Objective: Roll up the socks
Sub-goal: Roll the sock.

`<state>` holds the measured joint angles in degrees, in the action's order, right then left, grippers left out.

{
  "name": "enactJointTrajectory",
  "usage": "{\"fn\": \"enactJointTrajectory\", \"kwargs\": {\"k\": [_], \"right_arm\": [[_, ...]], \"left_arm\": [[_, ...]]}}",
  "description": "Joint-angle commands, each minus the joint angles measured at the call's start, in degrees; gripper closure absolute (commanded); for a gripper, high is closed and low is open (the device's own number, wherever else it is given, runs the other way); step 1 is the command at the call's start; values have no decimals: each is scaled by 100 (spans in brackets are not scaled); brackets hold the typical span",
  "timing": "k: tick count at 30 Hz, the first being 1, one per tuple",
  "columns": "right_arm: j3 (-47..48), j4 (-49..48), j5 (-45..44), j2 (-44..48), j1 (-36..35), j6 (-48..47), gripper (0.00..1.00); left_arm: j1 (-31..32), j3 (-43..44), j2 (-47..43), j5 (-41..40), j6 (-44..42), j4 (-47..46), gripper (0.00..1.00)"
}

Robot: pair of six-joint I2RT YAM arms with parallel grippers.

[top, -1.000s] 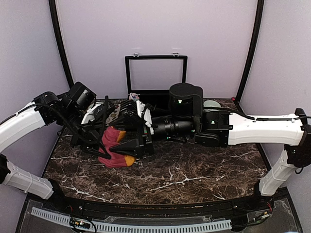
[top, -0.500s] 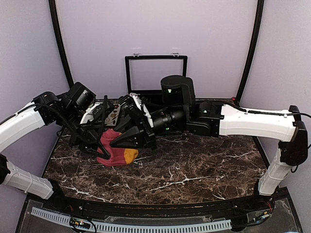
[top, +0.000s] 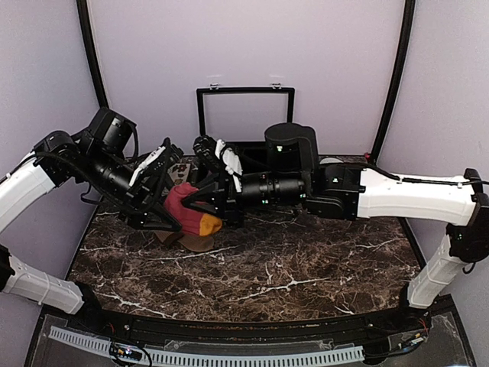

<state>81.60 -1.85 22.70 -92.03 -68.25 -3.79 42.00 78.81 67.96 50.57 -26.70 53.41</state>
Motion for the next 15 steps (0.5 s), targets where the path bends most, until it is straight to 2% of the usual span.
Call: {"fn": "enactJointTrajectory", "kwargs": {"k": [1, 4, 7, 11, 15], "right_arm": [[-180, 192, -1783, -97, -133, 530, 100], [17, 225, -2235, -257, -270, 623, 100], [273, 213, -2832, -498, -435, 868, 100], [485, 78, -3297, -832, -591, 1413, 100], [394, -503, -3391, -921, -638, 2047, 100]], "left_arm": [[1, 418, -239, -760, -533, -167, 39], [3, 301, -286, -869, -619, -213, 31], [19, 12, -368, -1691, -430, -840, 31], [15, -280, -423, -3328, -469, -1744, 48], [19, -507, -478, -3664, -819, -1987, 63]]}}
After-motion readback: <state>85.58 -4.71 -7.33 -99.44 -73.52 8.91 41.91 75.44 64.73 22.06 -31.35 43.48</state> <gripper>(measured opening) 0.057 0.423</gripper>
